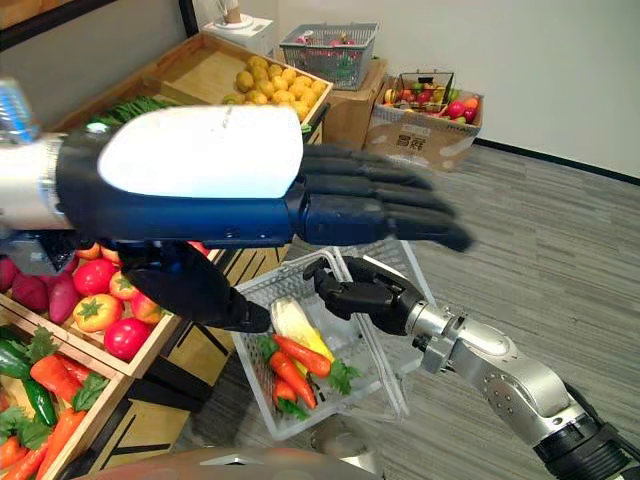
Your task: Pick vegetable in the basket
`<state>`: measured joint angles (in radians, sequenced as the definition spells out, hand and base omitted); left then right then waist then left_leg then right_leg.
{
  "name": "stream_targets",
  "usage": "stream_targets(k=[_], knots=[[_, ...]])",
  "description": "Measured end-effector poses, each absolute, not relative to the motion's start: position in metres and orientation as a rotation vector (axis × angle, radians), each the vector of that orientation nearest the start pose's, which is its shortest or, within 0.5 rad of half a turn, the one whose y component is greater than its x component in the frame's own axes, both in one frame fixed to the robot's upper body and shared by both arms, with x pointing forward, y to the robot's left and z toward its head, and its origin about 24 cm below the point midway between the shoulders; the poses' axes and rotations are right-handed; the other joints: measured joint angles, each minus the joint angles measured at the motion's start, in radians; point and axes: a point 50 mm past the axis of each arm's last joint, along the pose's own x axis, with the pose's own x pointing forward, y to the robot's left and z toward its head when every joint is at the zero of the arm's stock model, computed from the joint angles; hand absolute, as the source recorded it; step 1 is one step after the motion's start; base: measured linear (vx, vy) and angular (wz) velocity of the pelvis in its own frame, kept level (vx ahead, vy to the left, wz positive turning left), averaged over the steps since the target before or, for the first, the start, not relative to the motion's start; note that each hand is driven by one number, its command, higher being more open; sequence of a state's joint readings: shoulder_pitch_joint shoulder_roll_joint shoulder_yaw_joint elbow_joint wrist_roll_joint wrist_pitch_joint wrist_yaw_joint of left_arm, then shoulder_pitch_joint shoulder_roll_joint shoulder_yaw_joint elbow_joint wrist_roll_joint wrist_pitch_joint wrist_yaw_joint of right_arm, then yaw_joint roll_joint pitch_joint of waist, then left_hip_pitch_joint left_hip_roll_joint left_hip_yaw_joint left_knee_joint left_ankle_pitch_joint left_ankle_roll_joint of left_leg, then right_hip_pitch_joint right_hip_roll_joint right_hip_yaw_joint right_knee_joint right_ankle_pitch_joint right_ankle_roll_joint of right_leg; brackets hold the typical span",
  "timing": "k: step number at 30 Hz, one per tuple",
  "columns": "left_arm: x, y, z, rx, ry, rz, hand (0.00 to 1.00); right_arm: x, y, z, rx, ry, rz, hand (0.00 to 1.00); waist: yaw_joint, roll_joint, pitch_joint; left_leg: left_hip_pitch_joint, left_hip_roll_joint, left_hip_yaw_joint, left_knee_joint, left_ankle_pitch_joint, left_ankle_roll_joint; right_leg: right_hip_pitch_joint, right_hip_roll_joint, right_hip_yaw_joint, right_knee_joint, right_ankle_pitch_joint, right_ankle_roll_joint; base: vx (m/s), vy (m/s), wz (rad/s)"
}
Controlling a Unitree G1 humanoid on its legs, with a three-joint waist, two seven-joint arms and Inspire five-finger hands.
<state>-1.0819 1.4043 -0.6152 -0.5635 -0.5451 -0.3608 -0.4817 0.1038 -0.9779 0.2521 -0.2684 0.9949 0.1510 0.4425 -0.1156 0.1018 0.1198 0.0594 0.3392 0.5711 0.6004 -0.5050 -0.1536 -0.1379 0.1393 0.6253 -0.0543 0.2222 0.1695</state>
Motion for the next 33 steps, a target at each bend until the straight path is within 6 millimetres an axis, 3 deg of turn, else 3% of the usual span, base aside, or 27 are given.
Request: stream_targets(k=[3,7,9,13,18,22,29,33], knots=[[0.186,0.111,0.321,1.191,-0.973,-1.228,1.00,0.209,-0.203,0.082,0.145,0.285,0.783,0.00,0.004,-0.001,-0.003,-0.003,-0.005,-0.012,-0.007,0.010,0.003,0.000,-0.007,-0.009,0.001,0.000,0.000,0.07,0.035,0.08],[0.193,0.135,0.297,0.882,-0.926,-1.128,1.00,0.207,-0.201,0.078,0.179,0.281,0.764,0.00,0.007,-0.007,-0.005,-0.020,-0.041,-0.062,-0.048,0.044,0.011,0.000,-0.042,-0.060,-0.003,-0.001,-0.003,0.07,0.017,0.39],[0.201,0.154,0.270,0.833,-0.761,-1.044,1.00,0.196,-0.209,0.069,0.236,0.291,0.688,0.00,0.024,-0.028,-0.017,-0.039,-0.061,-0.110,-0.075,0.068,0.015,0.000,-0.063,-0.104,-0.003,-0.006,-0.011,0.05,-0.022,0.65],[0.212,0.179,0.236,0.763,-0.584,-0.906,1.00,0.179,-0.225,0.058,0.309,0.291,0.544,0.00,0.060,-0.056,-0.030,-0.056,-0.100,-0.182,-0.120,0.109,0.025,0.011,-0.104,-0.172,-0.010,-0.012,-0.020,0.04,-0.038,0.61],[0.216,0.210,0.222,0.621,-0.555,-0.682,1.00,0.163,-0.238,0.047,0.415,0.251,0.390,0.00,0.068,-0.085,-0.049,-0.089,-0.151,-0.284,-0.173,0.159,0.040,0.023,-0.159,-0.276,-0.018,-0.023,-0.036,0.01,-0.034,0.66],[0.218,0.236,0.209,0.495,-0.545,-0.476,1.00,0.149,-0.261,0.035,0.471,0.229,0.196,0.00,0.082,-0.105,-0.076,-0.127,-0.186,-0.381,-0.212,0.200,0.044,0.024,-0.195,-0.380,-0.019,-0.037,-0.054,-0.02,-0.026,0.69],[0.201,0.290,0.175,0.321,-0.510,-0.021,1.00,0.136,-0.286,0.012,0.554,0.206,-0.054,0.00,0.098,-0.115,-0.107,-0.153,-0.215,-0.495,-0.271,0.254,0.039,0.040,-0.217,-0.503,-0.018,-0.058,-0.077,-0.01,-0.015,0.53],[0.165,0.329,0.150,0.192,-0.528,0.422,1.00,0.131,-0.291,0.001,0.609,0.170,-0.182,0.00,0.111,-0.112,-0.117,-0.153,-0.225,-0.534,-0.317,0.288,0.033,0.041,-0.225,-0.543,-0.017,-0.065,-0.082,0.01,-0.007,0.30]])
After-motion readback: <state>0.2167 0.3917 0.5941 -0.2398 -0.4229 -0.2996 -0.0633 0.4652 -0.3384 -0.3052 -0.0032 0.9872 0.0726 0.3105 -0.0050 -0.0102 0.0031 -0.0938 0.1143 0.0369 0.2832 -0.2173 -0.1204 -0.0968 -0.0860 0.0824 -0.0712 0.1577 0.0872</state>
